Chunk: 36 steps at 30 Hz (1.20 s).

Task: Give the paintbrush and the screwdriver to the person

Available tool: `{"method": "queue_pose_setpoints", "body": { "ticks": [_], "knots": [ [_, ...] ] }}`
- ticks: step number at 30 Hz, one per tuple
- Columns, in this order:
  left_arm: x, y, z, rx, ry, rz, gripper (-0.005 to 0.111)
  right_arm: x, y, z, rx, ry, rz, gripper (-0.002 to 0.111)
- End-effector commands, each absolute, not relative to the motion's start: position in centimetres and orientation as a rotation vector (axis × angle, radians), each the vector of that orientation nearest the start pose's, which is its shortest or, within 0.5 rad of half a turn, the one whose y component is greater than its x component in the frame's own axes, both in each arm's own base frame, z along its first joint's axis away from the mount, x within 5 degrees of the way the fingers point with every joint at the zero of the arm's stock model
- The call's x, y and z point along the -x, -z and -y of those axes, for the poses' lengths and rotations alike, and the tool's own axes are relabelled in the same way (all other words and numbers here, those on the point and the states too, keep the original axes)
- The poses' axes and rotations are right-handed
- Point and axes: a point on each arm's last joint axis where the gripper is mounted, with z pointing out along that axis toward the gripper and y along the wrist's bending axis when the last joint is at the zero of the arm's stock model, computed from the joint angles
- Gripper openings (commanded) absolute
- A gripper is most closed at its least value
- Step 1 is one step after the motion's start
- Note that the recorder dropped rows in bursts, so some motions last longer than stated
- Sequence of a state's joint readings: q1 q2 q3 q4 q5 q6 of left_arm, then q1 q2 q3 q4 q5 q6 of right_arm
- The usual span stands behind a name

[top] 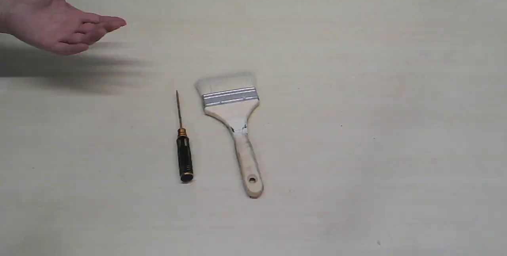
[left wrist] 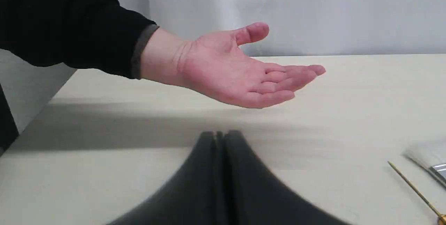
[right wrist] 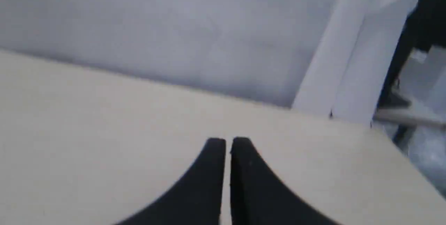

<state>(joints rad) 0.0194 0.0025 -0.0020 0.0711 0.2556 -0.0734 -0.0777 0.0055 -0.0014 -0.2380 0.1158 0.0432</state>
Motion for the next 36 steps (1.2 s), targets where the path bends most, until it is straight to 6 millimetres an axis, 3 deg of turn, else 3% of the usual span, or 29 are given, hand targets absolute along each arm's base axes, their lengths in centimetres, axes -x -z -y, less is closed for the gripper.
{"method": "queue_pose_setpoints", "body": {
  "ticks": [1, 9, 14, 18, 21, 24, 27, 32, 36],
  "knots": [
    [-5.5, -19.1, -0.2, 0.029, -0.017, -1.731, 0.0, -5.5, -22.2, 0.2, 0.087, 0.2, -1.382, 0.005],
    [-5.5, -19.1, -0.2, 0.029, -0.017, -1.731, 0.0, -4.7, -24.6, -0.4, 0.104, 0.149, -1.1, 0.005],
    [-5.5, -19.1, -0.2, 0.029, -0.017, -1.731, 0.0, -3.9, -25.9, -0.6, -0.206, -0.486, -0.934, 0.005],
    [-5.5, -19.1, -0.2, 0.029, -0.017, -1.731, 0.0, -3.2, -26.7, -0.9, -0.217, -0.657, -0.81, 0.005],
    [-5.5, -19.1, -0.2, 0.031, -0.015, -1.733, 0.0, -2.6, -27.3, -1.3, -0.133, -0.651, -0.748, 0.005],
    [-5.5, -19.1, -0.2, 0.031, -0.015, -1.733, 0.0, -2.1, -29.5, -2.8, 0.089, -0.524, -0.831, 0.005],
    [-5.5, -19.1, -0.2, 0.031, -0.015, -1.733, 0.0, -1.4, -31.8, -4.4, 0.287, -0.507, -0.882, 0.005],
    [-5.5, -19.1, -0.2, 0.031, -0.015, -1.733, 0.0, -1.4, -35.8, -5.5, 0.498, -0.393, -0.968, 0.023],
    [-5.5, -19.1, -0.2, 0.031, -0.015, -1.733, 0.0, -2.7, -37.8, -5.6, 0.607, -0.246, -1.05, 0.025]
  ]
}}
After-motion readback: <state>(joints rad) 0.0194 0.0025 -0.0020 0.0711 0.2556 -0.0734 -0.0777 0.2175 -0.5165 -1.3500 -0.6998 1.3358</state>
